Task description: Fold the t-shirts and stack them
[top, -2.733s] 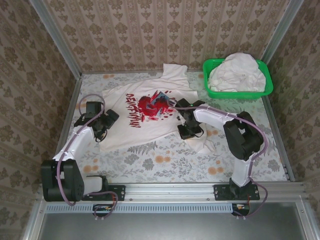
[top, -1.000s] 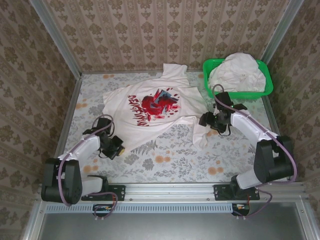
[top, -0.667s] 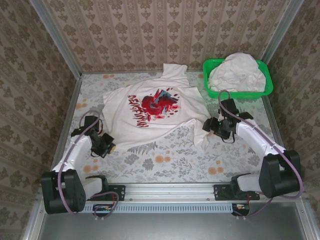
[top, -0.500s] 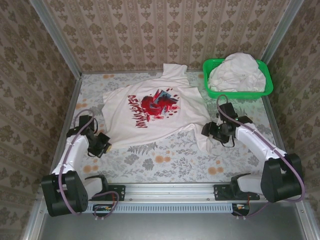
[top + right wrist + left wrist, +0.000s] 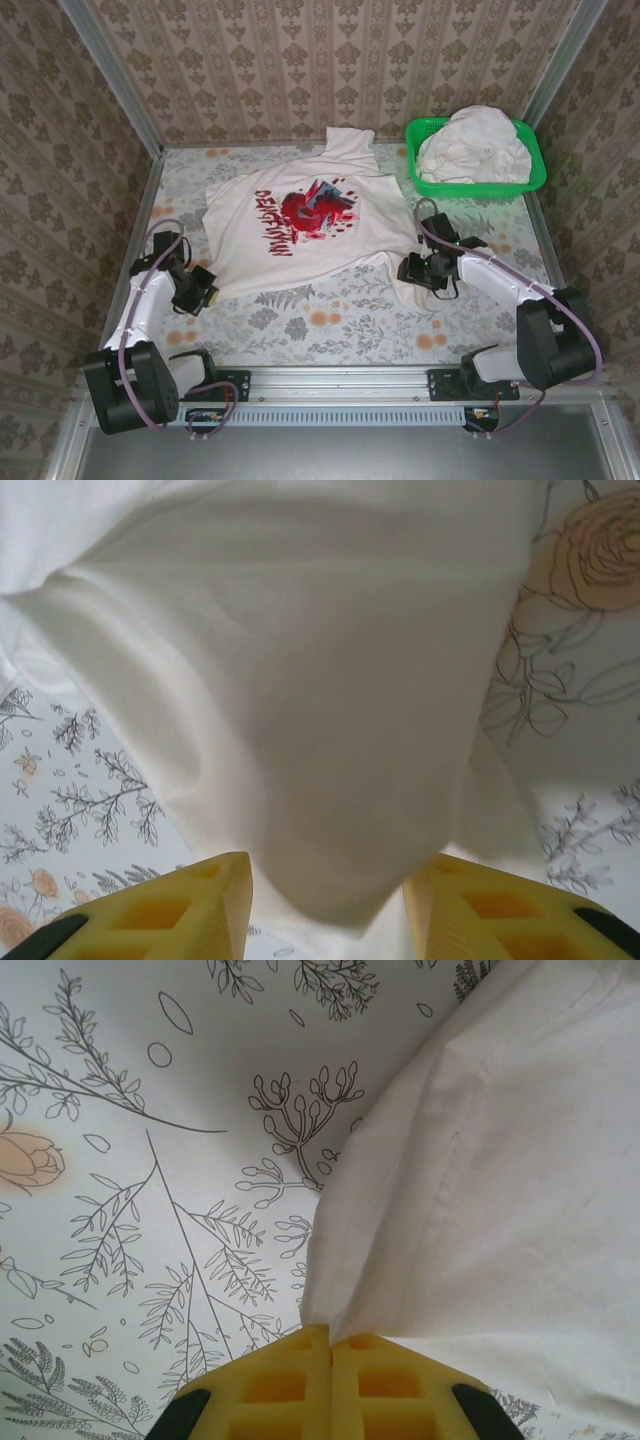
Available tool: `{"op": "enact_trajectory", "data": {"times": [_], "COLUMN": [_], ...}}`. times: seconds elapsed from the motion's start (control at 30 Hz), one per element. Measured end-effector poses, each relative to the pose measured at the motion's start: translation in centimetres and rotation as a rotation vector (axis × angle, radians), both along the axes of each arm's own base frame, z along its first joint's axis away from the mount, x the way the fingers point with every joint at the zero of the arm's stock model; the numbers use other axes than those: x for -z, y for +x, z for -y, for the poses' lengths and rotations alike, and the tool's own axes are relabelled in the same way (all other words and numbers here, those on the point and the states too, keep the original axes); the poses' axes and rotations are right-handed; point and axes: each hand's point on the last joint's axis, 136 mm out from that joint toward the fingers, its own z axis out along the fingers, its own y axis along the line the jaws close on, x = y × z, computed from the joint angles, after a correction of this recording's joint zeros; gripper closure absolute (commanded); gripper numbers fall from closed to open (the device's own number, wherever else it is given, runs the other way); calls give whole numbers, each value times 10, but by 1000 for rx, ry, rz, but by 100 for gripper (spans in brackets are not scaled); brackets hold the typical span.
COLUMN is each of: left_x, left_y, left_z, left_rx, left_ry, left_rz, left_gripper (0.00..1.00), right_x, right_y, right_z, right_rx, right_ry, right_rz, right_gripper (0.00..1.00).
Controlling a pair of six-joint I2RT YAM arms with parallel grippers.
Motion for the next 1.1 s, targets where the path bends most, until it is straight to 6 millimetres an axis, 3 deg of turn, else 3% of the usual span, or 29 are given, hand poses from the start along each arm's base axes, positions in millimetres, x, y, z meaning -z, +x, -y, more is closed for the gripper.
{"op": "enact_trajectory", "data": {"times": [0.17,0.23,0.37,0.53,0.63,0.7,0.93,1.1], "left_x": [2,2,2,5,6,6,5,-2], "left_y": [2,3,5,7,6,7,6,5], "left_z": [0,0,0,-1,-1,-1,-1,-1], "left_rx": [-4,-4,-9,-11,-11,-11,-11,-12], "left_ry": [-1,0,0,-2,-3,-2,0,3], "left_rz": [8,14,19,12,7,7,10,19], "left_gripper": [100,100,100,100,100,100,100,100], "right_x": [17,18,18,28,28,22,-6,-39], "right_y": [0,0,-5,-20,-22,-20,-26,-34], "right_z": [-3,-4,-4,-2,-2,-2,-1,1], "right_rx": [-10,-19,-36,-45,-54,-61,-29,38], "right_ry": [5,7,7,10,13,16,40,84], "right_rz": [-48,-50,-43,-78,-77,-54,3,60], "right_gripper": [54,49,48,67,88,100,100,100]}}
